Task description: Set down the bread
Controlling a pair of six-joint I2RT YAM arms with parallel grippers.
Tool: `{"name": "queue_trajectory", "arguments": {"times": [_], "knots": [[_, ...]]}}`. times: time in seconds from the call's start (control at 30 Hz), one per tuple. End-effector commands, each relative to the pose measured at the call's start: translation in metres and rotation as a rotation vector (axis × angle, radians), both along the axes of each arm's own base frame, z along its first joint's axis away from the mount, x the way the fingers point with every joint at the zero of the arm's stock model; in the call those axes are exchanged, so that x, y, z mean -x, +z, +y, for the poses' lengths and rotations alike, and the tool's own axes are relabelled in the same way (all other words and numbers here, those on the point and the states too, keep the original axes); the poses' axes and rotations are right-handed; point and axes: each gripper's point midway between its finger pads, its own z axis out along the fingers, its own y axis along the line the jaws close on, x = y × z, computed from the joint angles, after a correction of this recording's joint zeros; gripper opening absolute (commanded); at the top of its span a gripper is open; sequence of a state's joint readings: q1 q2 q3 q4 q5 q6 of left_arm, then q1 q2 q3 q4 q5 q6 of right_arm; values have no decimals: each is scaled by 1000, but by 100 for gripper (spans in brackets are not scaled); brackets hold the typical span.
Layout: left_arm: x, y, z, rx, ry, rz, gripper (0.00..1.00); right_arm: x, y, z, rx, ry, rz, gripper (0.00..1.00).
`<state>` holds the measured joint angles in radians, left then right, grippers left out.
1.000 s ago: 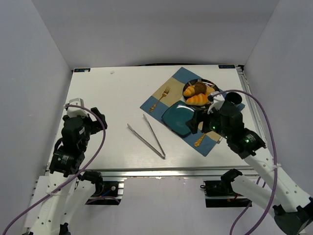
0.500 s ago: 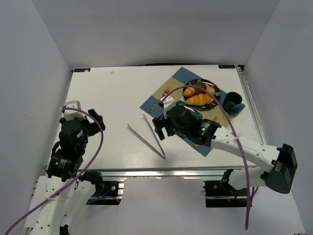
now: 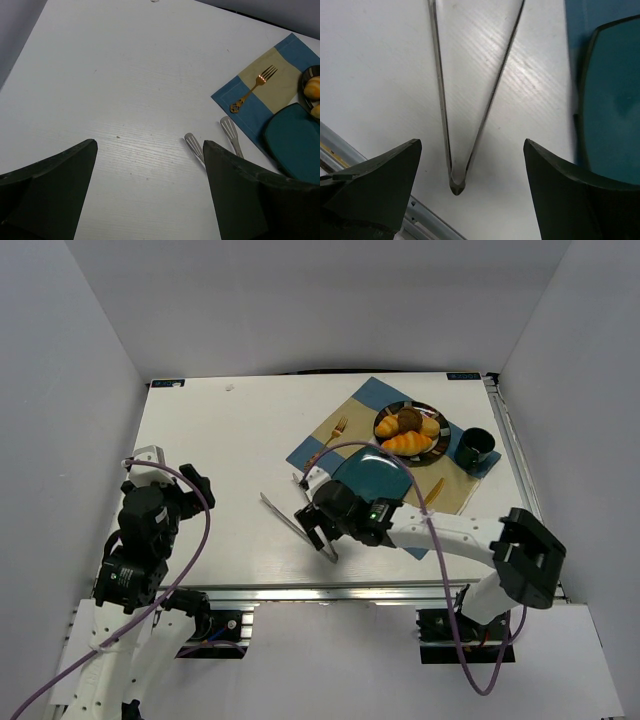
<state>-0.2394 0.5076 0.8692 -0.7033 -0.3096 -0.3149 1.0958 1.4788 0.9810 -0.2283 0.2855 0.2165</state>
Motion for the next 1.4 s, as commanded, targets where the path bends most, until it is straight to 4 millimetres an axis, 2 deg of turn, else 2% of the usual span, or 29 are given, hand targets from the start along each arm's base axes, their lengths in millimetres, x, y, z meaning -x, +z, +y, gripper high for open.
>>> {"name": "queue_trajectory", "arguments": {"times": [0.0,0.27,0.57,0.77,1.2,1.3,1.37], "knots": [[5,13,1,2,-5,-24,98,-3,-1,27,-17,23,-31,89],[8,14,4,-11,7,-16,98,-8,-39,39,37,-15,-11,89],[7,14,5,-13,8,-16,98,-13,-61,56,43,-15,5,90],[6,11,3,-17,2,0,98,-17,-68,63,34,-46,17,89],[6,12,6,-37,6,1,98,-22,-85,45,91,-154,17,78],[6,13,7,-38,11,-1,98,-22,-80,45,91,-161,21,74],[5,12,6,-39,11,2,98,-22,-66,48,65,-161,17,71]]}}
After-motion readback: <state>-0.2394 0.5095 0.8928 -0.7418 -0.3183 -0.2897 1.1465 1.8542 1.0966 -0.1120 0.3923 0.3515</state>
